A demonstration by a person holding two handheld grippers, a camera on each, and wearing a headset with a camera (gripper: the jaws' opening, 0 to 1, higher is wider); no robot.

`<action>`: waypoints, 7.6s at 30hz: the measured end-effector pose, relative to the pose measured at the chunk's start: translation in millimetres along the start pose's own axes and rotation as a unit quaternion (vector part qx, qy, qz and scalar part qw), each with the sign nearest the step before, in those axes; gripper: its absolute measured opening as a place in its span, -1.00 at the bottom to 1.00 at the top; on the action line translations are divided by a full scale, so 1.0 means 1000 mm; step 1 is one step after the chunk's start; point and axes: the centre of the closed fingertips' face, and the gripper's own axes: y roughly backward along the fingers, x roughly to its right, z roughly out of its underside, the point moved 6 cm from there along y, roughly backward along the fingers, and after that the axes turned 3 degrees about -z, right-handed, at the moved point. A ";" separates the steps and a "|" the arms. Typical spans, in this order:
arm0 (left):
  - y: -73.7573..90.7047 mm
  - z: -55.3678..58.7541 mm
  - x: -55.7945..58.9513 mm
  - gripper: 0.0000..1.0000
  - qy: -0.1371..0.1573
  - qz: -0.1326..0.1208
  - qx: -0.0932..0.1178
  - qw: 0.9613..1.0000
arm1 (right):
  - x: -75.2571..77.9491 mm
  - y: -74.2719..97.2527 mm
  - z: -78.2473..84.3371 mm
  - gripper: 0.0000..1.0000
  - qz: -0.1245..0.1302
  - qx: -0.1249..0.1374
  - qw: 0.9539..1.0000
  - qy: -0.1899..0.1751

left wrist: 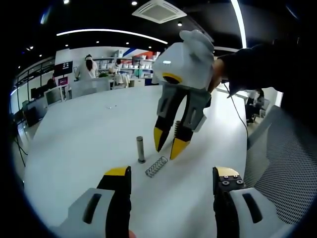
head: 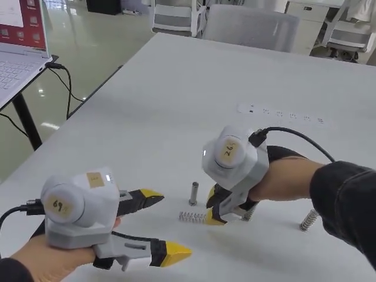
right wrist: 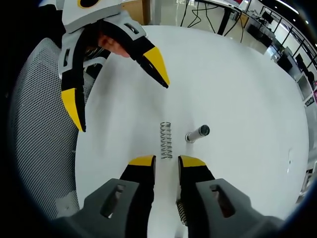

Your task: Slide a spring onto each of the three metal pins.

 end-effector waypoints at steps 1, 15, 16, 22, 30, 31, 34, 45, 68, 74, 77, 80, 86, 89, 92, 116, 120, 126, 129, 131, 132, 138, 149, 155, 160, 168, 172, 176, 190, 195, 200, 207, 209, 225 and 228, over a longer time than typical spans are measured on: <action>0.000 0.000 0.000 0.30 0.001 0.000 0.000 1.000 | 0.000 -0.001 0.000 -0.60 0.000 -0.001 1.000 0.001; 0.001 0.001 0.000 0.29 0.002 -0.002 -0.002 1.000 | 0.000 -0.013 -0.001 -0.64 0.000 -0.004 1.000 0.000; 0.001 0.001 0.000 0.29 0.002 -0.002 -0.002 1.000 | 0.000 -0.014 -0.001 -0.64 0.000 -0.004 1.000 0.000; 0.002 0.002 0.000 0.28 0.003 -0.003 -0.003 1.000 | -0.001 -0.017 0.001 -0.65 0.000 -0.010 1.000 0.001; 0.002 0.002 -0.001 0.28 0.003 -0.003 -0.003 1.000 | 0.000 -0.017 0.000 -0.72 -0.001 -0.012 1.000 0.002; 0.002 0.002 -0.001 0.28 0.003 -0.003 -0.003 1.000 | -0.001 -0.017 0.000 -0.74 -0.004 -0.013 1.000 -0.002; 0.002 0.001 -0.001 0.28 0.003 -0.003 -0.003 1.000 | 0.000 -0.017 0.000 -0.74 -0.002 -0.013 1.000 -0.004; 0.001 0.000 0.001 0.27 -0.001 0.001 -0.007 1.000 | -0.001 -0.013 0.005 -0.75 -0.002 -0.017 1.000 -0.009; -0.007 -0.005 0.008 0.15 -0.021 0.023 -0.010 0.999 | -0.020 0.023 0.009 -0.75 0.005 -0.014 1.000 0.000; -0.011 -0.009 0.012 0.11 -0.029 0.033 -0.008 0.999 | -0.029 0.031 0.008 -0.75 0.006 -0.009 1.000 0.004; -0.012 -0.010 0.013 0.08 -0.035 0.038 -0.009 0.999 | -0.033 0.035 0.007 -0.75 0.007 -0.009 1.000 0.007; -0.014 -0.011 0.015 0.06 -0.039 0.042 -0.009 0.998 | -0.036 0.038 0.008 -0.75 0.007 -0.008 1.000 0.008; -0.016 -0.014 0.018 -0.02 -0.048 0.051 -0.006 0.998 | -0.043 0.045 0.007 -0.75 0.006 -0.005 1.000 0.011; -0.017 -0.016 0.021 -0.08 -0.053 0.056 -0.005 0.997 | -0.046 0.048 0.007 -0.75 0.007 -0.006 1.000 0.015; -0.017 -0.017 0.023 -0.13 -0.057 0.061 -0.003 0.997 | -0.049 0.051 0.006 -0.75 0.008 -0.004 1.000 0.019; -0.020 -0.022 0.037 -0.72 -0.093 0.093 0.009 0.991 | -0.063 0.059 -0.001 -0.75 -0.009 0.001 0.998 0.064; -0.020 -0.022 0.038 -0.81 -0.099 0.097 0.008 0.990 | -0.064 0.059 -0.002 -0.75 -0.011 0.002 0.998 0.067; -0.021 -0.022 0.038 -0.82 -0.103 0.099 0.007 0.990 | -0.064 0.061 -0.001 -0.75 -0.011 0.001 0.998 0.068; -0.021 -0.022 0.038 -0.82 -0.104 0.098 0.006 0.990 | -0.064 0.062 -0.002 -0.75 -0.010 0.003 0.998 0.067; -0.020 -0.022 0.039 -0.82 -0.105 0.098 0.006 0.990 | -0.065 0.064 -0.003 -0.75 -0.009 0.005 0.998 0.067; -0.020 -0.022 0.039 -0.83 -0.105 0.097 0.006 0.990 | -0.066 0.064 -0.003 -0.75 -0.008 0.005 0.998 0.067; -0.020 -0.021 0.039 -0.83 -0.109 0.095 0.005 0.990 | -0.068 0.069 -0.008 -0.75 -0.005 0.009 0.998 0.070; -0.020 -0.020 0.039 -0.83 -0.108 0.092 0.005 0.990 | -0.071 0.079 -0.022 -0.75 -0.001 0.024 0.997 0.076; -0.020 -0.021 0.039 -0.83 -0.108 0.093 0.008 0.990 | -0.072 0.082 -0.031 -0.75 0.002 0.035 0.996 0.085; -0.021 -0.021 0.039 -0.83 -0.108 0.094 0.009 0.990 | -0.072 0.082 -0.035 -0.75 0.003 0.039 0.995 0.089; -0.021 -0.021 0.039 -0.84 -0.105 0.094 0.011 0.990 | -0.072 0.082 -0.036 -0.74 0.004 0.045 0.995 0.089; -0.020 -0.024 0.038 -0.84 -0.100 0.094 0.018 0.990 | -0.071 0.079 -0.036 -0.73 0.003 0.044 0.995 0.088; -0.020 -0.025 0.039 -0.84 -0.099 0.096 0.022 0.990 | -0.071 0.077 -0.037 -0.73 0.002 0.044 0.995 0.088; -0.018 -0.036 0.041 -0.84 -0.087 0.103 0.048 0.990 | -0.071 0.078 -0.037 -0.73 -0.003 0.048 0.995 0.083; -0.016 -0.035 0.041 -0.84 -0.079 0.107 0.054 0.990 | -0.072 0.078 -0.038 -0.73 -0.007 0.054 0.995 0.080; -0.016 -0.034 0.041 -0.83 -0.083 0.107 0.054 0.989 | -0.073 0.078 -0.038 -0.74 -0.007 0.051 0.996 0.079; -0.018 -0.033 0.041 -0.81 -0.084 0.104 0.051 0.990 | -0.072 0.077 -0.038 -0.74 -0.009 0.048 0.996 0.076; -0.018 -0.032 0.040 -0.73 -0.083 0.102 0.048 0.990 | -0.072 0.077 -0.039 -0.74 -0.009 0.051 0.996 0.075; -0.015 -0.020 0.033 -0.38 -0.055 0.088 0.033 0.994 | -0.068 0.075 -0.036 -0.74 -0.003 0.038 0.997 0.073; -0.013 -0.018 0.030 -0.29 -0.050 0.083 0.030 0.995 | -0.068 0.075 -0.035 -0.74 -0.003 0.038 0.997 0.071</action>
